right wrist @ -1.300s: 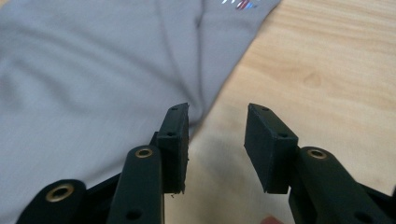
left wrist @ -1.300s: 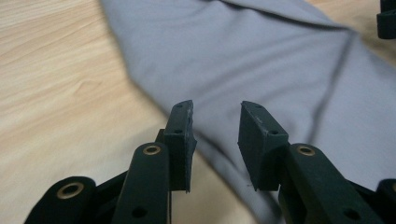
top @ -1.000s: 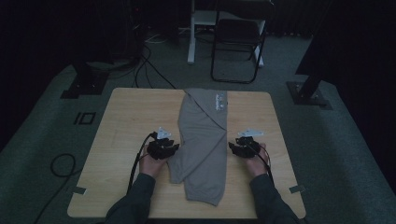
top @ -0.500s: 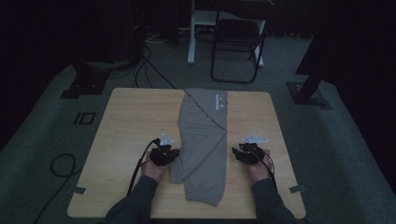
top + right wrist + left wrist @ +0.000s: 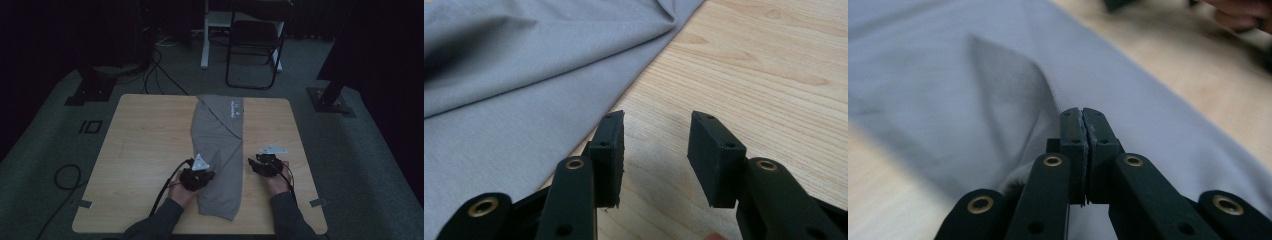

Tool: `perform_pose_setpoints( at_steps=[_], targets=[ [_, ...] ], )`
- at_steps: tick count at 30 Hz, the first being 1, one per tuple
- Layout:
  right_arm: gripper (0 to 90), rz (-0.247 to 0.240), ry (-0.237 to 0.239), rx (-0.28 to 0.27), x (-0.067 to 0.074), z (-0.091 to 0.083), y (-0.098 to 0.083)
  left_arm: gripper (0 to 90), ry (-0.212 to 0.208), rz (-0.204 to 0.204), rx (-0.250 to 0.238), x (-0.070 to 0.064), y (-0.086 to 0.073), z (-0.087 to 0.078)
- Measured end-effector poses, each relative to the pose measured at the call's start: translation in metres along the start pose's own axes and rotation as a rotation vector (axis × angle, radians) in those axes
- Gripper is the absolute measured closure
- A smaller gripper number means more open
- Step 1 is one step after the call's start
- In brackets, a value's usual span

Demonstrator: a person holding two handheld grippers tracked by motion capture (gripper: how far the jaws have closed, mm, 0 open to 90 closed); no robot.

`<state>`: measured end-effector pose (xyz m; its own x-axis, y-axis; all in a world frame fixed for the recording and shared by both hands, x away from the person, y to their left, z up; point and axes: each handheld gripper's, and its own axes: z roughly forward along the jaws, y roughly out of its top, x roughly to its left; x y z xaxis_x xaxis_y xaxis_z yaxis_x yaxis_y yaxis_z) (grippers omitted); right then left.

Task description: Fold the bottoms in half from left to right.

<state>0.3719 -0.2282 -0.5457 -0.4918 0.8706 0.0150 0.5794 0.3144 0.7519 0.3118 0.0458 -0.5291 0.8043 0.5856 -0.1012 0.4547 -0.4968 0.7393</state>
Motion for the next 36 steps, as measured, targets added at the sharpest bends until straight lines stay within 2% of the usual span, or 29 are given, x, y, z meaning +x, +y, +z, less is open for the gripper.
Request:
perform_pose_setpoints(
  at_steps=[4,6,7,8,9,12,13,14,15,16,17,18,19,20,21,22,23,24,26,27,32,33,36],
  targets=[
    [58.8,-0.002,0.003,-0.003,0.001,-0.001,0.0,88.3,-0.081,0.051,0.019,-0.027,-0.001,0.013],
    [58.7,-0.003,0.008,-0.006,0.003,-0.002,0.001,86.9,-0.157,0.066,0.001,-0.037,-0.002,0.014],
    [58.7,-0.007,0.01,-0.009,0.004,-0.002,0.001,82.4,-0.197,0.086,-0.014,-0.041,-0.001,0.014],
    [58.7,-0.01,0.013,-0.012,0.005,-0.003,0.001,76.5,-0.218,0.104,-0.039,-0.044,-0.001,0.012],
    [58.7,-0.015,0.016,-0.016,0.007,-0.004,0.002,70.5,-0.216,0.12,-0.058,-0.046,0.001,0.008],
    [58.5,-0.031,0.037,-0.027,0.013,-0.009,0.005,65.3,-0.198,0.123,-0.113,-0.038,0.005,-0.006],
    [58.2,-0.035,0.043,-0.027,0.016,-0.01,0.005,64.9,-0.173,0.11,-0.131,-0.031,0.006,-0.012],
    [58.2,-0.035,0.043,-0.027,0.016,-0.01,0.005,64.6,-0.173,0.11,-0.131,-0.031,0.006,-0.012],
    [58.1,-0.043,0.057,-0.026,0.02,-0.011,0.005,64.6,-0.125,0.078,-0.145,-0.018,0.004,-0.02],
    [57.9,-0.059,0.1,-0.019,0.033,-0.013,0.003,64.8,-0.065,0.045,-0.145,-0.004,0.0,-0.026],
    [57.8,-0.062,0.114,-0.013,0.037,-0.014,0.002,64.9,-0.022,0.026,-0.136,0.005,-0.003,-0.028],
    [57.8,-0.062,0.114,-0.013,0.037,-0.014,0.002,65.0,-0.022,0.026,-0.136,0.005,-0.003,-0.028],
    [57.8,-0.07,0.136,-0.005,0.044,-0.016,-0.001,65.0,0.005,0.014,-0.121,0.011,-0.006,-0.028],
    [57.7,-0.104,0.154,0.014,0.055,-0.018,-0.005,65.1,0.043,-0.013,-0.088,0.021,-0.011,-0.027],
    [57.7,-0.104,0.154,0.014,0.055,-0.018,-0.005,65.3,0.043,-0.013,-0.088,0.021,-0.011,-0.027],
    [57.8,-0.122,0.162,0.039,0.064,-0.019,-0.01,65.5,0.054,-0.038,-0.036,0.028,-0.017,-0.021],
    [57.8,-0.13,0.161,0.051,0.066,-0.019,-0.012,65.6,0.063,-0.033,-0.007,0.029,-0.02,-0.017],
    [57.9,-0.139,0.158,0.064,0.069,-0.018,-0.015,65.6,0.063,-0.033,-0.007,0.029,-0.02,-0.017],
    [58.0,-0.152,0.153,0.077,0.072,-0.017,-0.017,65.7,0.066,-0.021,0.033,0.03,-0.024,-0.009],
    [58.1,-0.173,0.143,0.075,0.073,-0.016,-0.019,66.4,0.067,-0.01,0.039,0.03,-0.025,-0.004],
    [58.1,-0.17,0.139,0.062,0.07,-0.013,-0.017,67.4,0.071,-0.004,0.033,0.031,-0.024,0.0],
    [58.0,-0.159,0.131,0.055,0.065,-0.009,-0.015,68.3,0.075,-0.015,0.014,0.036,-0.021,0.005],
    [57.7,-0.156,0.118,0.057,0.06,-0.004,-0.01,69.0,0.085,-0.019,0.007,0.043,-0.017,0.009]
  ],
)
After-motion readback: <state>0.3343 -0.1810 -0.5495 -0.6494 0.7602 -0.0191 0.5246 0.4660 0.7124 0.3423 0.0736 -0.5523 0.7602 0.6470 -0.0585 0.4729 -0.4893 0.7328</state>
